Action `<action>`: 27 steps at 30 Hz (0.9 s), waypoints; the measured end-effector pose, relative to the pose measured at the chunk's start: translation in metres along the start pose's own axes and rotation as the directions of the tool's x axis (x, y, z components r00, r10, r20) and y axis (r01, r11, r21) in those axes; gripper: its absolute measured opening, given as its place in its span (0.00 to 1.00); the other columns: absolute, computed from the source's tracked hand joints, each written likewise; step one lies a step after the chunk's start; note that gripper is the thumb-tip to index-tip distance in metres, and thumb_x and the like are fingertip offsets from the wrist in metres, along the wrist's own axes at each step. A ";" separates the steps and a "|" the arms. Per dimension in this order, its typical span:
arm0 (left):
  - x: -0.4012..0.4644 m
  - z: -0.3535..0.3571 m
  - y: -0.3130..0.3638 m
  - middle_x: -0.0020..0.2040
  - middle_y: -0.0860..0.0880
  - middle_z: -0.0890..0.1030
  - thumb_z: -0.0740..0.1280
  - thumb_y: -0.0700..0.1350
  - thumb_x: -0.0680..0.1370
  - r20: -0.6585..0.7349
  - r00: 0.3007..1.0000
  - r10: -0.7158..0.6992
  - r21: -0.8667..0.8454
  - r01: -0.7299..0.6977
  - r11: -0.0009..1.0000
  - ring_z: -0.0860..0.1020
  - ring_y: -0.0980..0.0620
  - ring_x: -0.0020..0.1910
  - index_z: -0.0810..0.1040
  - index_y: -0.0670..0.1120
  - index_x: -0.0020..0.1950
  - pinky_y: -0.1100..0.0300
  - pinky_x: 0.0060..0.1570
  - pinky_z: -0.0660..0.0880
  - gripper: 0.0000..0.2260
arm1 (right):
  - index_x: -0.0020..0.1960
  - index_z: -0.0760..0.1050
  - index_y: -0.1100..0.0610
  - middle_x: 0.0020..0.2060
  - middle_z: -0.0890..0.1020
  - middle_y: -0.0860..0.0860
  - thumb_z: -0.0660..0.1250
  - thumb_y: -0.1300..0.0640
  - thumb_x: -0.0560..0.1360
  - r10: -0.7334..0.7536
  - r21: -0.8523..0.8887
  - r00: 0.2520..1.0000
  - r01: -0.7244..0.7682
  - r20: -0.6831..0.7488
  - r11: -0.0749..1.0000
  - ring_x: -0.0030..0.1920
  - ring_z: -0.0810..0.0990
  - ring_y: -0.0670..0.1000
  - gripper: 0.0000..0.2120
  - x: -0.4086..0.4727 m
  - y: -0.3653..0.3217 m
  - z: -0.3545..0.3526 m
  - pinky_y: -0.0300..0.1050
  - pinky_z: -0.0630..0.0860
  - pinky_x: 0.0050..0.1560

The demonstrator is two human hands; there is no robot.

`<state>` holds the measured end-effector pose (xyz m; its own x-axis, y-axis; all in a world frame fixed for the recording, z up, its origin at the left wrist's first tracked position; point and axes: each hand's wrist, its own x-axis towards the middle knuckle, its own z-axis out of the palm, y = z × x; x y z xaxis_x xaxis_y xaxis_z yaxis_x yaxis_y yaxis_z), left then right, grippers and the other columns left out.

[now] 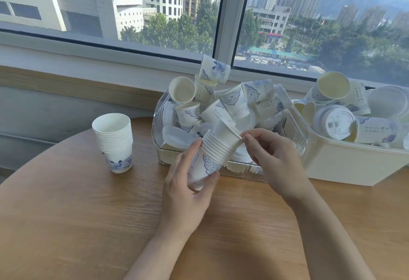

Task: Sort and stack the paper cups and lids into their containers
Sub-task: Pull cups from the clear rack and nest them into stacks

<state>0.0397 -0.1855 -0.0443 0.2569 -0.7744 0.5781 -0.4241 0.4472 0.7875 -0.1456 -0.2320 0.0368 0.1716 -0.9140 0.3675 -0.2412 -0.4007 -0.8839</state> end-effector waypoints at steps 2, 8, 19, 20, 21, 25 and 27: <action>-0.001 0.001 0.000 0.68 0.58 0.78 0.79 0.45 0.74 0.011 1.000 0.008 0.002 -0.008 1.000 0.73 0.64 0.69 0.73 0.53 0.76 0.75 0.65 0.65 0.32 | 0.48 0.85 0.50 0.33 0.75 0.48 0.68 0.55 0.83 -0.001 -0.028 1.000 0.002 0.014 1.000 0.35 0.69 0.47 0.08 -0.001 0.000 0.001 0.39 0.67 0.38; -0.003 0.004 -0.001 0.69 0.55 0.78 0.80 0.43 0.73 0.048 0.998 0.031 0.015 -0.031 0.999 0.74 0.58 0.71 0.73 0.50 0.76 0.71 0.67 0.66 0.32 | 0.70 0.78 0.42 0.66 0.77 0.38 0.62 0.48 0.84 0.018 -0.069 0.996 -0.012 0.083 0.998 0.63 0.77 0.36 0.15 -0.003 -0.002 0.009 0.30 0.73 0.59; -0.004 0.005 -0.003 0.67 0.54 0.78 0.78 0.43 0.75 0.036 0.985 0.170 0.100 -0.173 0.980 0.75 0.61 0.68 0.72 0.48 0.77 0.70 0.67 0.68 0.32 | 0.74 0.75 0.53 0.68 0.80 0.41 0.61 0.46 0.82 0.056 0.053 0.982 -0.067 0.180 0.996 0.70 0.74 0.36 0.24 -0.001 0.005 0.015 0.32 0.70 0.68; -0.004 0.005 -0.003 0.67 0.54 0.78 0.78 0.43 0.75 0.039 0.984 0.174 0.095 -0.177 0.980 0.75 0.61 0.68 0.72 0.48 0.78 0.69 0.67 0.68 0.32 | 0.74 0.75 0.53 0.67 0.81 0.40 0.61 0.47 0.82 0.064 0.046 0.981 -0.074 0.183 0.996 0.69 0.75 0.36 0.22 -0.001 0.005 0.014 0.32 0.71 0.68; -0.004 0.005 -0.004 0.68 0.55 0.77 0.78 0.43 0.75 0.044 0.984 0.173 0.084 -0.177 0.981 0.75 0.60 0.68 0.72 0.49 0.78 0.68 0.67 0.68 0.32 | 0.73 0.76 0.52 0.66 0.82 0.40 0.62 0.47 0.83 0.073 0.037 0.981 -0.080 0.179 0.996 0.69 0.76 0.37 0.21 -0.002 0.005 0.014 0.33 0.72 0.68; 0.000 0.005 -0.001 0.68 0.56 0.78 0.76 0.48 0.77 -0.003 0.994 0.107 0.051 -0.107 0.993 0.75 0.61 0.69 0.72 0.50 0.78 0.71 0.66 0.67 0.30 | 0.72 0.76 0.46 0.62 0.83 0.41 0.61 0.41 0.82 0.053 -0.096 0.995 -0.044 0.087 0.994 0.62 0.79 0.37 0.21 0.008 -0.002 0.023 0.33 0.73 0.62; 0.002 0.002 -0.001 0.67 0.56 0.78 0.76 0.52 0.77 -0.059 0.997 0.052 0.055 -0.048 0.997 0.74 0.64 0.68 0.72 0.51 0.77 0.71 0.64 0.69 0.30 | 0.71 0.77 0.44 0.55 0.83 0.42 0.60 0.44 0.85 -0.007 -0.254 1.000 0.012 0.021 0.967 0.55 0.80 0.41 0.17 0.028 -0.004 0.029 0.33 0.75 0.55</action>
<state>0.0390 -0.1880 -0.0443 0.2857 -0.7224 0.6297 -0.4836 0.4586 0.7455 -0.1123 -0.2539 0.0422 0.1937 -0.9097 0.3674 -0.4741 -0.4146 -0.7767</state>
